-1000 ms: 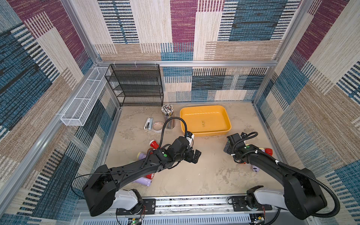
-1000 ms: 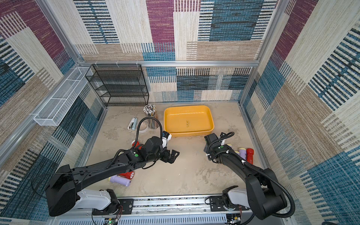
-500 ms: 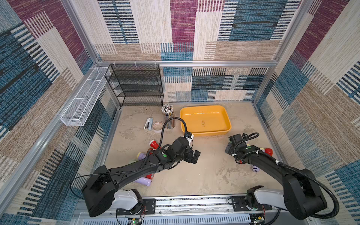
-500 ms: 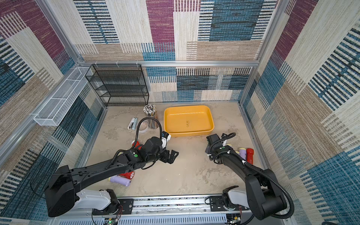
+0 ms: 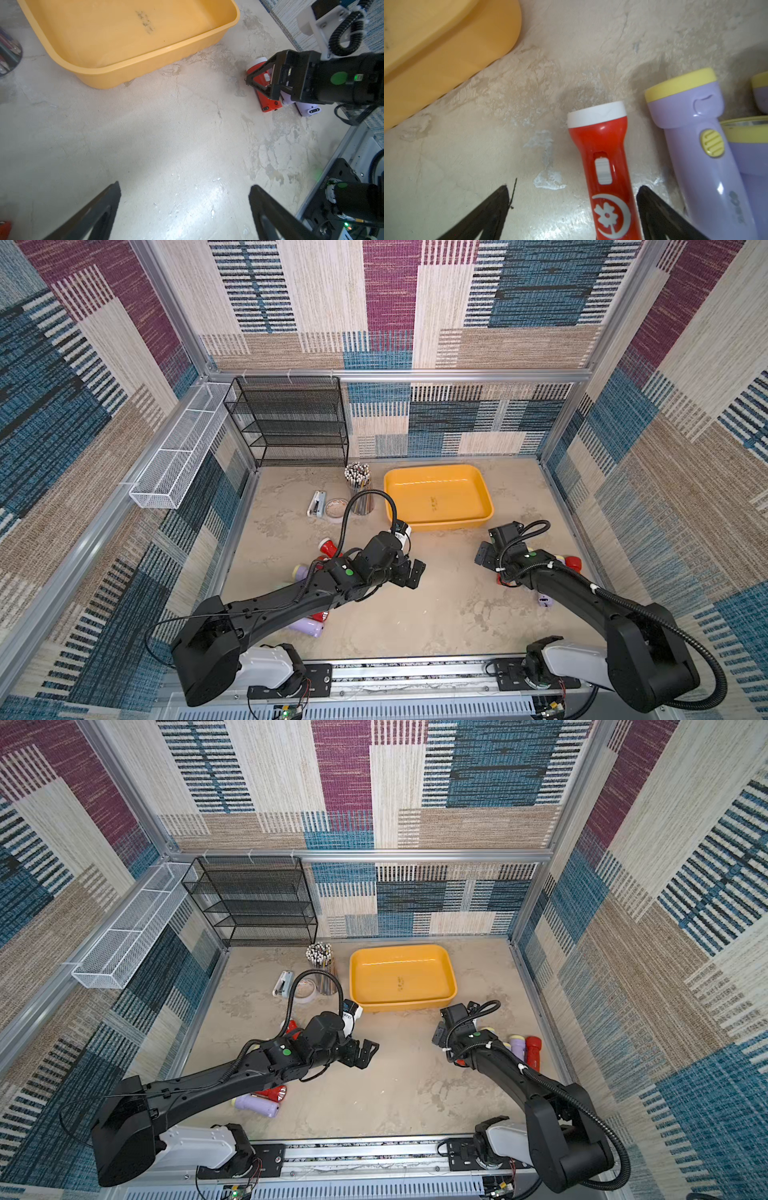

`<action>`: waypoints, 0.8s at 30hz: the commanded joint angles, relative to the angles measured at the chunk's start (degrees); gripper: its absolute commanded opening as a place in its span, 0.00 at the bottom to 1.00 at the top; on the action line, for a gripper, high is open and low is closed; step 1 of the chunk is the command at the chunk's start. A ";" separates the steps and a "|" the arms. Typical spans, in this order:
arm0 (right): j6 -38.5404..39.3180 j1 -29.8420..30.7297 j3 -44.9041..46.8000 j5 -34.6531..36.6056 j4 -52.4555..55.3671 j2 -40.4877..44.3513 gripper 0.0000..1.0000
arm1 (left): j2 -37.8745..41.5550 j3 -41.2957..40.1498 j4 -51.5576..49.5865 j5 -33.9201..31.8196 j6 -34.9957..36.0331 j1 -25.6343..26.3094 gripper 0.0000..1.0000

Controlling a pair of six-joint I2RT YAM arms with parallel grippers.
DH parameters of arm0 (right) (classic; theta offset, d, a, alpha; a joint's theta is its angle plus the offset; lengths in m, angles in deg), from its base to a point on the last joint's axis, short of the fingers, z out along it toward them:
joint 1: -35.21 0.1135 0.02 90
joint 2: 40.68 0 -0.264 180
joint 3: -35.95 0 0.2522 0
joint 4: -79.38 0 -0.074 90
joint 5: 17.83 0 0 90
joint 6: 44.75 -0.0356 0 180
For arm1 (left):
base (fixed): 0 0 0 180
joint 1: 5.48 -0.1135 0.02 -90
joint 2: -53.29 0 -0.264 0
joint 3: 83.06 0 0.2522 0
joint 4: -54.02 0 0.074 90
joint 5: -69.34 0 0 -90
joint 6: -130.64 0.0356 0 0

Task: Put the flashlights into the storage boxes
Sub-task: Pick up the flashlight from the center of the board.

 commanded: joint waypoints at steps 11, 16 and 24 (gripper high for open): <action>1.13 0.01 2.02 -4.87 -4.61 -4.28 0.69 | 0.69 0.38 -3.39 -1.85 0.19 0.05 1.00; 1.37 -0.03 1.89 -4.92 -4.61 -4.99 0.59 | 1.64 -0.32 -3.43 -2.10 -0.01 -0.04 1.00; 0.84 0.03 1.92 -3.56 -4.32 -6.37 0.51 | 2.84 0.22 -5.29 -2.79 0.37 0.07 1.00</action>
